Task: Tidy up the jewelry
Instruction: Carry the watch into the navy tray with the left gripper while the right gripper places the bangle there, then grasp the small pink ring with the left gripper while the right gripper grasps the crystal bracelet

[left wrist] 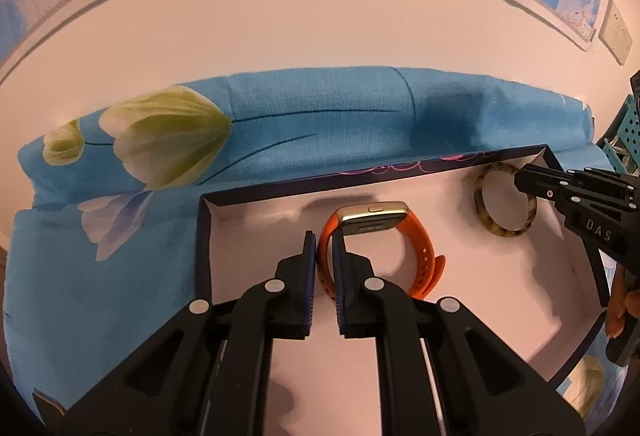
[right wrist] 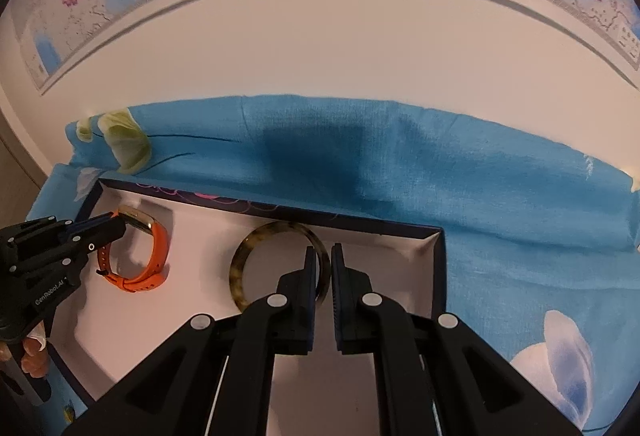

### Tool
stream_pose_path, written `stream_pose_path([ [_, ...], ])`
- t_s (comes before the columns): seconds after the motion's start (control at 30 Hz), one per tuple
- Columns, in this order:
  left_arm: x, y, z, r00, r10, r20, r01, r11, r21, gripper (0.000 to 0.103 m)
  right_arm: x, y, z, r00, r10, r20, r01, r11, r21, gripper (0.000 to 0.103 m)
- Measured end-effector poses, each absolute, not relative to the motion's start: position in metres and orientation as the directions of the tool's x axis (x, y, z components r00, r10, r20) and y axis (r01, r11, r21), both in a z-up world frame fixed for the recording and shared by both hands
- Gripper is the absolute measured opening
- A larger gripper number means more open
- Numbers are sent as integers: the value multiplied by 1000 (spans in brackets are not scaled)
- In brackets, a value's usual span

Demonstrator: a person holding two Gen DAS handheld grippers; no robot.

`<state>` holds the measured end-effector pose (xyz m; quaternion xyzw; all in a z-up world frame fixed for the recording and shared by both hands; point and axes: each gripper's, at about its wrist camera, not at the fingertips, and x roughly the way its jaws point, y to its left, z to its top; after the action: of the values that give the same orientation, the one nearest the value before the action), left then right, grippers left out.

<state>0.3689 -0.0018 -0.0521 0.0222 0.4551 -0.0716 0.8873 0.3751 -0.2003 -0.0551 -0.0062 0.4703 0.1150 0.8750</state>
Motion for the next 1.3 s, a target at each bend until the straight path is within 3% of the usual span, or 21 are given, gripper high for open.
stream_pose_path([
  [0.17,370,-2,-50,578,-75,-813,122,993,-6,20,370,-200,-52,551,188,-813,-183,978,102,8],
  [0.2,367,-1,-46,594,-80,-800,119,993,-11,23,365,-202,-48,562,201,-802,-189,976,113,14],
  [0.23,364,1,-43,607,-81,-790,114,993,-14,32,357,-203,-41,582,211,-786,-199,973,114,25],
  [0.27,358,3,-39,624,-83,-777,107,994,-20,41,351,-204,-36,597,216,-773,-207,972,111,30],
  [0.43,305,12,-10,740,-97,-665,109,994,-24,55,293,-211,-6,660,302,-688,-296,946,131,45],
  [0.5,281,14,0,772,-104,-627,124,992,-12,55,263,-217,1,673,339,-657,-340,931,131,50],
  [0.73,190,14,4,789,-192,-584,242,970,8,60,182,-217,-13,636,407,-656,-423,894,144,51],
  [1.07,128,-9,-40,724,-273,-633,337,941,-21,61,112,-215,-48,579,399,-711,-437,888,143,50],
  [1.3,104,-18,-55,705,-275,-654,350,937,-16,61,99,-215,-60,560,388,-732,-421,894,152,40],
])
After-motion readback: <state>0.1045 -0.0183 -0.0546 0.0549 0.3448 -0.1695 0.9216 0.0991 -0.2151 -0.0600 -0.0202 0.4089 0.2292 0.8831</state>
